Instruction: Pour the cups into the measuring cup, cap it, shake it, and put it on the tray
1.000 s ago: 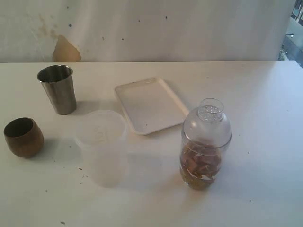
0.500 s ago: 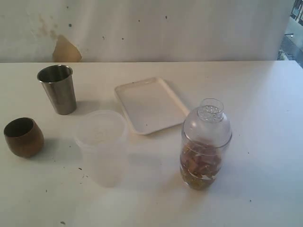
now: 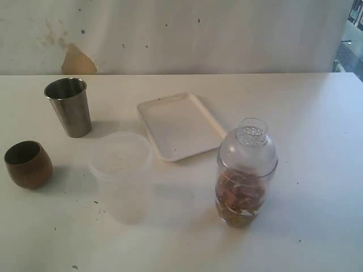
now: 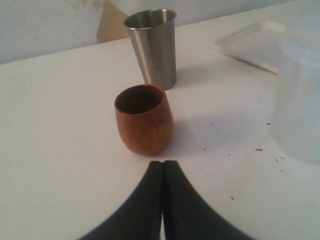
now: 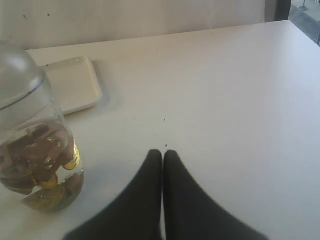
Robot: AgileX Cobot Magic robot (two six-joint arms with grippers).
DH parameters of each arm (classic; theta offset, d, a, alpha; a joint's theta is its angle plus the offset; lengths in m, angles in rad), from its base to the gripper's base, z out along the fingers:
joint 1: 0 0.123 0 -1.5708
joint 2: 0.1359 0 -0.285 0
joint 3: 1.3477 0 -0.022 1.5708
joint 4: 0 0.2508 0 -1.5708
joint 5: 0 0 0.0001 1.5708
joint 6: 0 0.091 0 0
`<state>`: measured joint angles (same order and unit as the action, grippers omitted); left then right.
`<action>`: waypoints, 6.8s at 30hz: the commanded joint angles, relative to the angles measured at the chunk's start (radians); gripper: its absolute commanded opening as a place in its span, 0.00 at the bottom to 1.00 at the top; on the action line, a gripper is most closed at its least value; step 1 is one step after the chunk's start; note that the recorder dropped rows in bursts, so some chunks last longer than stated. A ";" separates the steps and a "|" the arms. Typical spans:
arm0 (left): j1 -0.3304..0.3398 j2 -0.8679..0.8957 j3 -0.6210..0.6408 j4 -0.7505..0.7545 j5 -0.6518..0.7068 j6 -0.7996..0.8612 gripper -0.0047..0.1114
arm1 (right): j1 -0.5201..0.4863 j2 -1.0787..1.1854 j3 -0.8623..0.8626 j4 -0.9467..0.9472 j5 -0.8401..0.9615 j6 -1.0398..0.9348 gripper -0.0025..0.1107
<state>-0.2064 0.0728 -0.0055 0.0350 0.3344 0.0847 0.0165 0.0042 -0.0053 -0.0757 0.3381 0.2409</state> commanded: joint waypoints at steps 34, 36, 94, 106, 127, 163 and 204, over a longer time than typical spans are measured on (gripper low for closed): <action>0.165 -0.073 0.006 -0.083 -0.110 -0.054 0.04 | -0.005 -0.004 0.005 -0.003 -0.001 -0.002 0.02; 0.165 -0.073 0.006 -0.083 -0.107 -0.054 0.04 | -0.005 -0.004 0.005 -0.003 -0.001 -0.002 0.02; 0.163 -0.073 0.006 -0.080 -0.131 -0.054 0.04 | -0.005 -0.004 0.005 -0.313 -0.713 0.364 0.94; 0.163 -0.073 0.006 -0.080 -0.131 -0.054 0.04 | -0.005 0.508 0.005 -0.760 -0.931 0.621 0.94; 0.163 -0.073 0.006 -0.080 -0.131 -0.054 0.04 | -0.005 1.497 -0.061 -0.560 -1.487 0.002 0.94; 0.163 -0.073 0.006 -0.080 -0.131 -0.054 0.04 | 0.046 1.862 -0.368 -0.656 -1.559 0.025 0.94; 0.163 -0.073 0.006 -0.080 -0.131 -0.054 0.04 | 0.170 1.417 -0.551 -0.151 -1.065 0.088 0.02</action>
<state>-0.0405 0.0053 -0.0039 -0.0404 0.2165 0.0340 0.2141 1.4364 -0.5446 -0.4064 -0.7242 0.3341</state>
